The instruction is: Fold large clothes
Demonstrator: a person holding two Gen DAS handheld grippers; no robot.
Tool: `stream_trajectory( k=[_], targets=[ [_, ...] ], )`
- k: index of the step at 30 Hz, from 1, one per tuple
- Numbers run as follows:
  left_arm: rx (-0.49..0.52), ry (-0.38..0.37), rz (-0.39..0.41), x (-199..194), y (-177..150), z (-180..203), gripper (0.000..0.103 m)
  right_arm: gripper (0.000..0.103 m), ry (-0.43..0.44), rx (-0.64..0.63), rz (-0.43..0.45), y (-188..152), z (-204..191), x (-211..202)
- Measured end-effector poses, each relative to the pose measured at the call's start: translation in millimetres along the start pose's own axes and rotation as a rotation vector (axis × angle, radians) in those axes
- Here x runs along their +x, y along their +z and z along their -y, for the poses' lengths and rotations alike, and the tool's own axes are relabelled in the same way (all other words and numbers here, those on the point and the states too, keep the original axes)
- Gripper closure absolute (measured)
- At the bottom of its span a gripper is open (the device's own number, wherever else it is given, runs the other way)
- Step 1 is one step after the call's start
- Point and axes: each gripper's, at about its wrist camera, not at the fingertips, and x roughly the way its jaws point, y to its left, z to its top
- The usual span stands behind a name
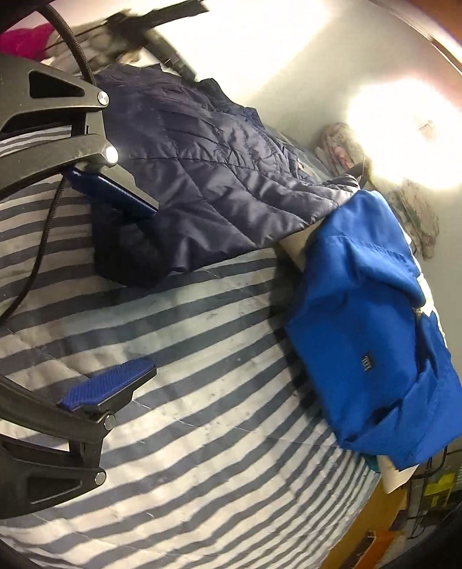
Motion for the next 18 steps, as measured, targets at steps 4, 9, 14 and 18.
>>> stream_trajectory(
  k=[4, 9, 14, 18],
  targets=[
    [0.043, 0.068, -0.019, 34.0, -23.5, 20.2, 0.06, 0.016, 0.021, 0.02, 0.014, 1.1, -6.1, 4.7],
    [-0.021, 0.048, -0.004, 6.6, -19.1, 14.8, 0.06, 0.032, 0.099, 0.084, 0.023, 8.6, -15.3, 13.5],
    [-0.098, -0.041, 0.057, -43.3, -34.2, 10.8, 0.06, 0.052, 0.169, 0.136, 0.002, 11.8, -20.9, 22.7],
    [-0.07, -0.063, 0.012, -32.1, -50.6, 26.0, 0.06, 0.056, 0.186, 0.16, 0.011, 14.1, -22.9, 19.3]
  ],
)
